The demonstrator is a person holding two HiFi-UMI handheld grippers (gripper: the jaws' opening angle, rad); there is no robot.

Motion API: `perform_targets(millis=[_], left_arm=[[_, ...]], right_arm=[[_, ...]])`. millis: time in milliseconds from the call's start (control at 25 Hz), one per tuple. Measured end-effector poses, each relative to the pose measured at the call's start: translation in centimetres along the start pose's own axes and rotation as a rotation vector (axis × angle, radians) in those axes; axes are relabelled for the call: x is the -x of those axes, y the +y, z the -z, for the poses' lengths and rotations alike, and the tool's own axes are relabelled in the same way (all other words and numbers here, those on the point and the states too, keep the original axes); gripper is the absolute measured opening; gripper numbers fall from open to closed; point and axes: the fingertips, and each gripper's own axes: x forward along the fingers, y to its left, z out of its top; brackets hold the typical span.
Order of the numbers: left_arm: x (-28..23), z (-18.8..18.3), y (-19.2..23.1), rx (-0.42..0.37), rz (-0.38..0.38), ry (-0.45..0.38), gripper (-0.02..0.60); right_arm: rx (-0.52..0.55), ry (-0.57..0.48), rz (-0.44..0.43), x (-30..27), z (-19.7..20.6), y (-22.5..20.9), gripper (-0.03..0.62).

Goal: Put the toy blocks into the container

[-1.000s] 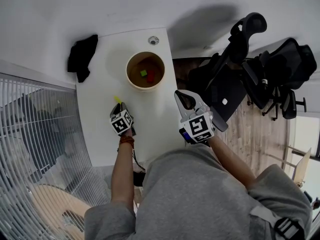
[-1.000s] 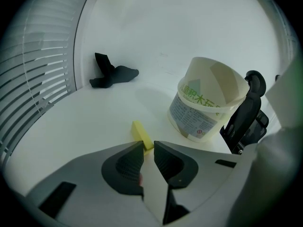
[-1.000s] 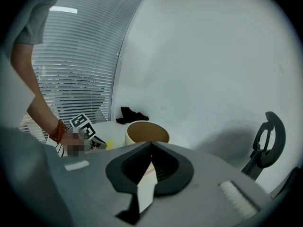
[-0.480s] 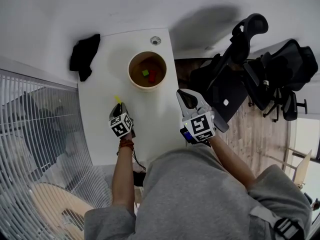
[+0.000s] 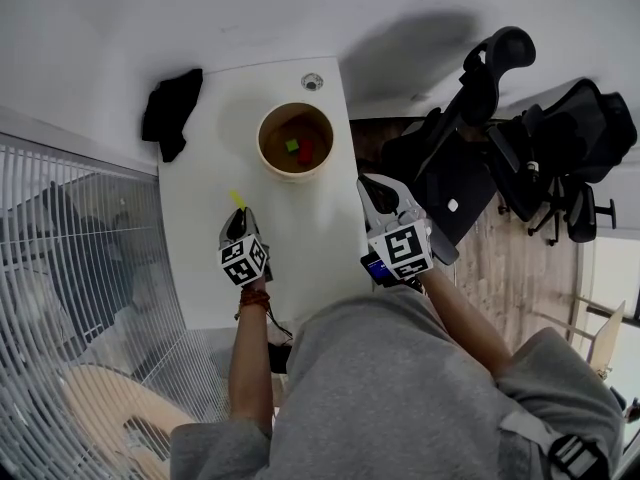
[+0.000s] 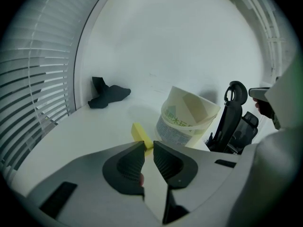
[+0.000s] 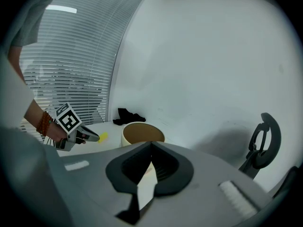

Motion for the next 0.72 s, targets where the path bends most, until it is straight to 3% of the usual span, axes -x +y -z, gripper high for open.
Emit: perform_targets(millis=[720], left_arm=[[4.8, -4.2, -4.8, -0.054, 0.094, -0.134, 0.061]], right_arm=[[-0.008, -0.014, 0.011, 0.8, -0.1, 0.0, 0.011]])
